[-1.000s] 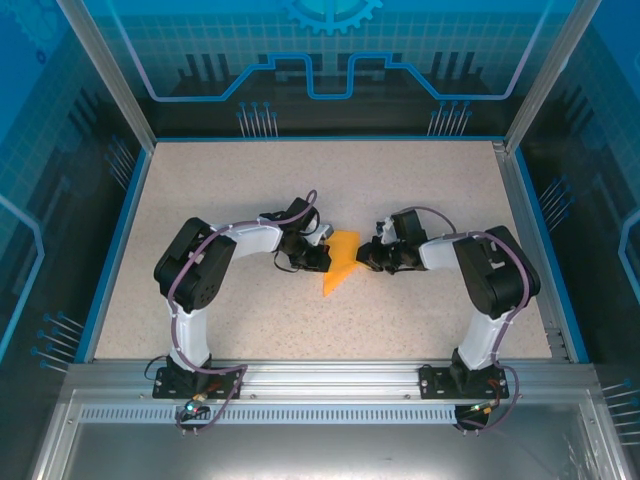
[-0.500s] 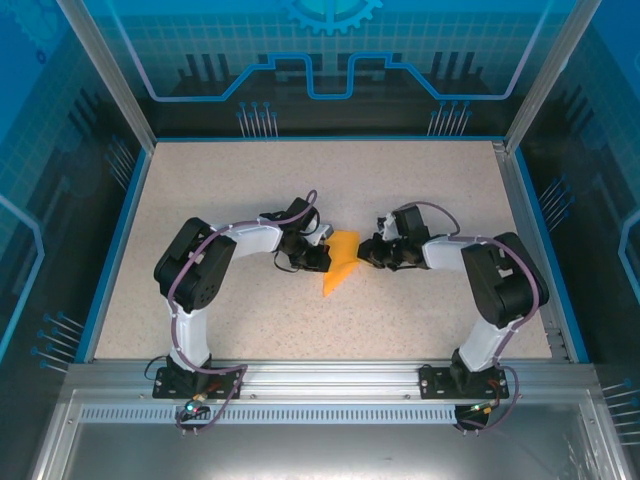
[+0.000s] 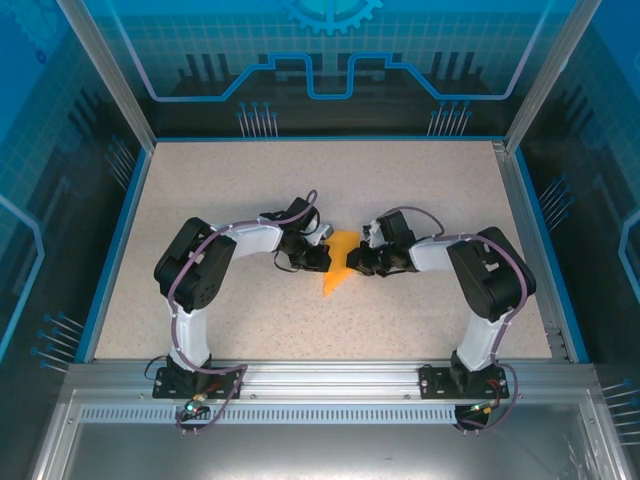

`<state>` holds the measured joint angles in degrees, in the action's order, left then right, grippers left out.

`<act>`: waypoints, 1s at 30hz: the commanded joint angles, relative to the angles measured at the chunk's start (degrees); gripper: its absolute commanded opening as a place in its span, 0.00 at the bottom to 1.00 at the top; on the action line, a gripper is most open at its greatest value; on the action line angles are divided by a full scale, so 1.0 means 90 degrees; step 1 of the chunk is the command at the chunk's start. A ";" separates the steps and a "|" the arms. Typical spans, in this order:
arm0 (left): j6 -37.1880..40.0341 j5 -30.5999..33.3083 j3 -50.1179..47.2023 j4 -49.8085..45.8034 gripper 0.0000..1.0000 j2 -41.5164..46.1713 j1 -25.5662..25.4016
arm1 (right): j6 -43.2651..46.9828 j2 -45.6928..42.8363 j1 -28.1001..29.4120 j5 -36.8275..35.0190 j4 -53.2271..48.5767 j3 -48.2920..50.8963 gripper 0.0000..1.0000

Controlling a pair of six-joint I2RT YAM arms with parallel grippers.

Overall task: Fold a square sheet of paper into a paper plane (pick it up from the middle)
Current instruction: Third fold the triangle at the center of the table.

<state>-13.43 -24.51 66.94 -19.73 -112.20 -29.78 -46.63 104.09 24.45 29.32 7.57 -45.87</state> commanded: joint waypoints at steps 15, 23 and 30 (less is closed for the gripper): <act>-0.0003 0.0195 -0.0161 0.0003 0.09 0.0426 -0.0030 | 0.0289 0.0235 -0.0037 -0.0304 -0.0353 -0.0031 0.10; -0.0004 0.0252 -0.0216 -0.0020 0.05 0.0364 -0.0026 | 0.0329 0.0250 -0.0041 -0.0272 -0.0441 -0.0069 0.11; -0.0043 0.0471 -0.0206 -0.0092 0.06 0.0222 -0.0030 | 0.0328 0.0256 -0.0041 -0.0172 -0.0445 -0.0116 0.13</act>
<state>-13.61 -22.04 65.84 -19.22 -110.08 -29.89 -45.10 104.60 24.34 29.43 6.61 -46.44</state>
